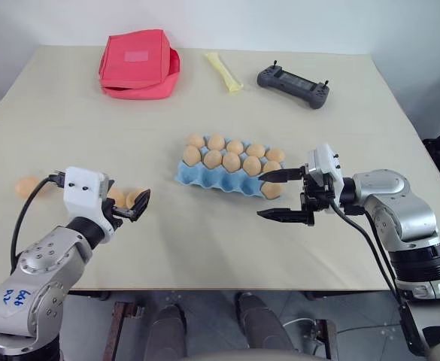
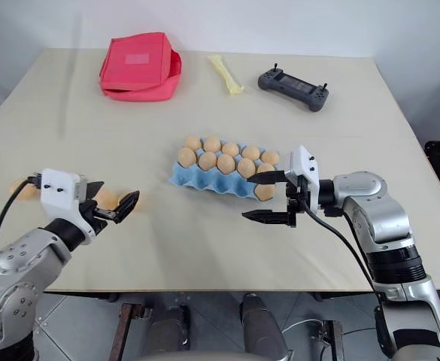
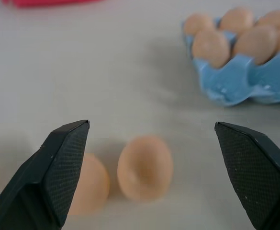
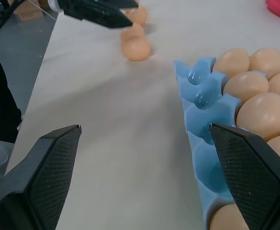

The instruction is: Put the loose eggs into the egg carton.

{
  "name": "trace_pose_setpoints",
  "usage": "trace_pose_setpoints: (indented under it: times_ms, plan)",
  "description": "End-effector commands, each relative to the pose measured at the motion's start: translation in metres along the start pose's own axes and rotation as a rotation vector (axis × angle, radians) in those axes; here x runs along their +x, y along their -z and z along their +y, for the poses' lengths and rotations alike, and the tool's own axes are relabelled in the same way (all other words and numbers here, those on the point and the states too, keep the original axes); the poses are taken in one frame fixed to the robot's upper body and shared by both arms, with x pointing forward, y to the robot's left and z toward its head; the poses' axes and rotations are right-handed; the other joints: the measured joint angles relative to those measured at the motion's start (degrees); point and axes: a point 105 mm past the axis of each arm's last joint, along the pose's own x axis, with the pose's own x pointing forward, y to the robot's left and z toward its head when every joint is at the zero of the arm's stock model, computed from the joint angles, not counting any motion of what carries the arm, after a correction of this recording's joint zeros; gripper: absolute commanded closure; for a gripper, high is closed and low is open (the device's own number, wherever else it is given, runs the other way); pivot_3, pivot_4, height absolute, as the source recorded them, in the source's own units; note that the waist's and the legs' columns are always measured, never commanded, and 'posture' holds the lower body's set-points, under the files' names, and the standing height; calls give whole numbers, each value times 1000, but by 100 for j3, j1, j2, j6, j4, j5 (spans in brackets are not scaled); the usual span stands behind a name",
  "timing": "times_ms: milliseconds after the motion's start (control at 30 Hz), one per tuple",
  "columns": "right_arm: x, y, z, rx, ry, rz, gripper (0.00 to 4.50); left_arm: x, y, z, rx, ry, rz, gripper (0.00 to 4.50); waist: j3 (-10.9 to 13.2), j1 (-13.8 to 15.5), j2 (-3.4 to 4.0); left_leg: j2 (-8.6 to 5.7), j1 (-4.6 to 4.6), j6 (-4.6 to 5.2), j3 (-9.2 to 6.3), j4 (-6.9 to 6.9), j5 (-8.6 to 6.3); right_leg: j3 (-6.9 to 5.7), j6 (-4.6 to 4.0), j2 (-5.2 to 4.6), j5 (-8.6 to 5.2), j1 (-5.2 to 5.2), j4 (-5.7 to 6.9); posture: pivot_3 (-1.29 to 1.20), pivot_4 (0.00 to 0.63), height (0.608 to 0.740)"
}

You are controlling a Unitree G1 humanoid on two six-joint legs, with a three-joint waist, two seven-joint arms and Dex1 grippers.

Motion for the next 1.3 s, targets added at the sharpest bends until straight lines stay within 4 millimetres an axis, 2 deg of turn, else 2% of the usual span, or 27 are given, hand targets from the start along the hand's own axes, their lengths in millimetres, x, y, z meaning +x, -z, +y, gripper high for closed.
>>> trace_pose_setpoints:
  times_ms: [33, 200, 433, 1133, 1167, 1233, 1300]
  plan:
    - [0, -11, 4, -44, -40, -33, 0, -2, -7, -6, 24, -25, -27, 31, 0, 1, 0, 0, 0, 0, -1, -1, 0, 0, 0, 0, 0, 2, -6, 0, 150, 740]
    - [-3, -13, 11, -64, -97, -63, 0, 6, 3, -6, -19, -61, 9, 31, 0, 7, 0, 0, -2, -3, -1, -7, -2, -1, 3, -1, 4, 9, -30, 0, 150, 740]
    - [-2, -11, 8, -61, -78, -63, 0, 15, 13, -6, -48, -72, 57, 31, 0, 7, 0, 0, -2, -3, -1, -8, -2, -1, 3, -1, 5, 10, -31, 0, 150, 740]
    - [-5, -6, 5, -65, -31, -35, 0, 31, 26, -13, -51, -34, 98, 31, 0, 4, 0, -1, -2, -5, -1, -11, -3, -1, 1, -2, 4, 10, -38, 0, 150, 740]
    - [-5, -6, 5, -65, -30, -35, 0, 32, 26, -14, -48, -31, 94, 327, 0, 4, 0, -1, -2, -5, -1, -11, -3, -1, 1, -2, 4, 10, -38, 0, 150, 740]
    - [-5, -6, 5, -66, -26, -35, 0, 34, 25, -14, -47, -32, 91, 650, 0, 10, 0, -2, -2, -5, -1, -11, -3, -1, 2, -2, 4, 10, -39, 0, 150, 740]
    - [-5, -7, 4, -67, -21, -35, 0, 35, 24, -14, -47, -31, 85, 1267, 0, 12, 0, -2, -2, -5, -1, -11, -3, -1, 2, -2, 4, 10, -39, 0, 150, 740]
